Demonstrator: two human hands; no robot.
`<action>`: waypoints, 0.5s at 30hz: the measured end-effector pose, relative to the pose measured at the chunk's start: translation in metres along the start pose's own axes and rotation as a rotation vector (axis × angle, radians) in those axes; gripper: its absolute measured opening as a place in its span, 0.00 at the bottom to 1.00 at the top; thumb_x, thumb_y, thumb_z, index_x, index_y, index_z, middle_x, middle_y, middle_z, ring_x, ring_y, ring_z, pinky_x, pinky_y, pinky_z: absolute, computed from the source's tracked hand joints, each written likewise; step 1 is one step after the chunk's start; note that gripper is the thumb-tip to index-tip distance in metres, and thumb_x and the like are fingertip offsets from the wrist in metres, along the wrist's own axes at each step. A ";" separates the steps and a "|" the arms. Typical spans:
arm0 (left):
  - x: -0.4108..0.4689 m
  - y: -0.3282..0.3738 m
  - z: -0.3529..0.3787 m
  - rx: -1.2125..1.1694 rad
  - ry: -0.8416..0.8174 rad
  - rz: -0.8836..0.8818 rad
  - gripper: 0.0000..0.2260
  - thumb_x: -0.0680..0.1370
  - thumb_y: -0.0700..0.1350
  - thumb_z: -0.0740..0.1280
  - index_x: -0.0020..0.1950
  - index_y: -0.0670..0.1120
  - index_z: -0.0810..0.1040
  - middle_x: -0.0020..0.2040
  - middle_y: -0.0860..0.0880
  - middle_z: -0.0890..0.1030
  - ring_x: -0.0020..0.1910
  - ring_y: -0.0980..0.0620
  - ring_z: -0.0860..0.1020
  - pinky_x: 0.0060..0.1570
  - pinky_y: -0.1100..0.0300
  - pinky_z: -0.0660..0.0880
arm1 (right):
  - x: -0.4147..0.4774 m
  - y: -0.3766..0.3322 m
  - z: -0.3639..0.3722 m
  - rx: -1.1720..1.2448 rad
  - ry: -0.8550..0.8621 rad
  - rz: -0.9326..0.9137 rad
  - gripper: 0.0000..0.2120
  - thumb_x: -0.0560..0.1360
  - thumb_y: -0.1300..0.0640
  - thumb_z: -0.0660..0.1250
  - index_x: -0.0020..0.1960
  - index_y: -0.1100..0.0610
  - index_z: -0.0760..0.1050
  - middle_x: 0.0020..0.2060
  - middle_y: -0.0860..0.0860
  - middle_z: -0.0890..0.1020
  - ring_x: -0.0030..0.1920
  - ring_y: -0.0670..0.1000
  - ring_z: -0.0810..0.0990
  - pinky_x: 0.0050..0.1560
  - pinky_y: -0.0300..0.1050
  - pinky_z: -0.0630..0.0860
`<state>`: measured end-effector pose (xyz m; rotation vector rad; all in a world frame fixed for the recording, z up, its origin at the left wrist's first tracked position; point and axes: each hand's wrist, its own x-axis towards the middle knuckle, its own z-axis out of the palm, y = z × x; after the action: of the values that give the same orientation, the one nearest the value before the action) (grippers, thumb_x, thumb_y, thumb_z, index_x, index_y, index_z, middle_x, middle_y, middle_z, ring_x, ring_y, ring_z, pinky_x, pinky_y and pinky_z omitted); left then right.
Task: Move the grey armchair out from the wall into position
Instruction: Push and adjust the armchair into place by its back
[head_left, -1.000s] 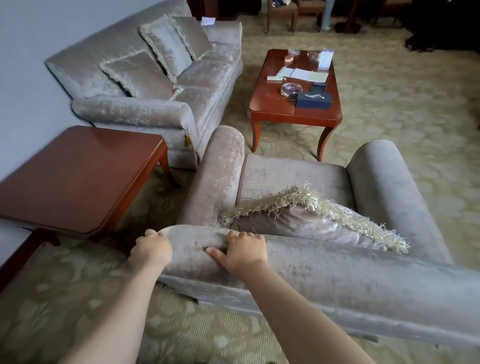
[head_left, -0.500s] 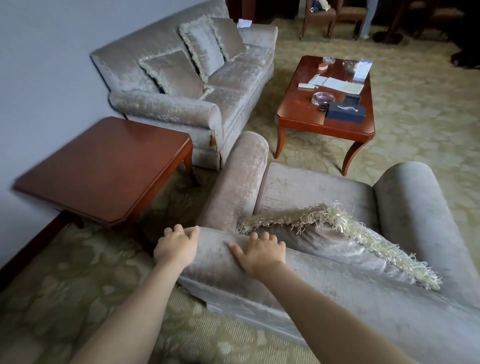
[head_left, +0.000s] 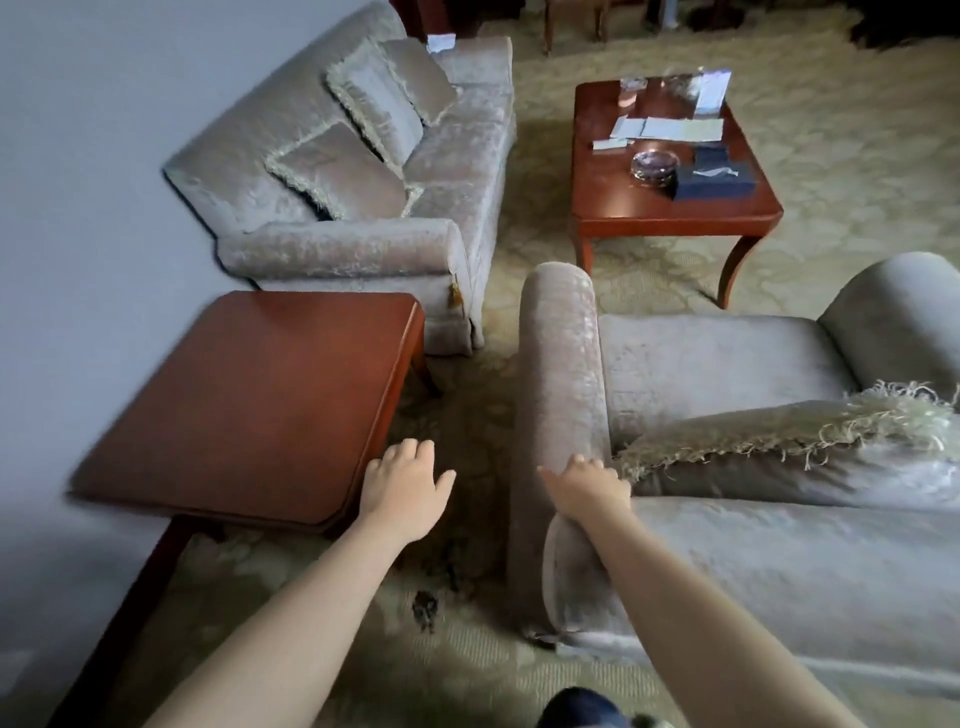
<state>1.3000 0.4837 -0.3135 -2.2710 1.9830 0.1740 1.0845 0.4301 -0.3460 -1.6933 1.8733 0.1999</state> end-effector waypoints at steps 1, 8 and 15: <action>0.009 -0.009 -0.002 0.014 -0.010 0.021 0.25 0.79 0.59 0.52 0.71 0.47 0.64 0.68 0.48 0.70 0.65 0.47 0.68 0.60 0.52 0.66 | 0.002 0.001 0.001 0.013 0.006 0.028 0.32 0.75 0.35 0.51 0.67 0.57 0.66 0.64 0.58 0.72 0.63 0.60 0.71 0.60 0.55 0.68; 0.094 -0.008 -0.003 0.046 -0.084 0.177 0.25 0.80 0.59 0.52 0.72 0.47 0.62 0.69 0.47 0.68 0.68 0.46 0.66 0.63 0.51 0.64 | 0.037 0.000 0.012 0.069 0.024 0.142 0.27 0.76 0.38 0.52 0.64 0.57 0.67 0.60 0.57 0.73 0.61 0.60 0.73 0.56 0.54 0.69; 0.173 0.007 0.000 0.067 -0.147 0.288 0.25 0.80 0.59 0.52 0.73 0.47 0.61 0.71 0.46 0.66 0.69 0.46 0.64 0.65 0.51 0.63 | 0.074 -0.002 0.025 0.252 -0.124 0.239 0.25 0.76 0.39 0.54 0.62 0.57 0.67 0.60 0.56 0.74 0.59 0.58 0.74 0.56 0.50 0.71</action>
<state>1.3167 0.3139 -0.3421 -1.8656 2.1904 0.2876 1.0939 0.3785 -0.4039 -1.2628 1.9155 0.1526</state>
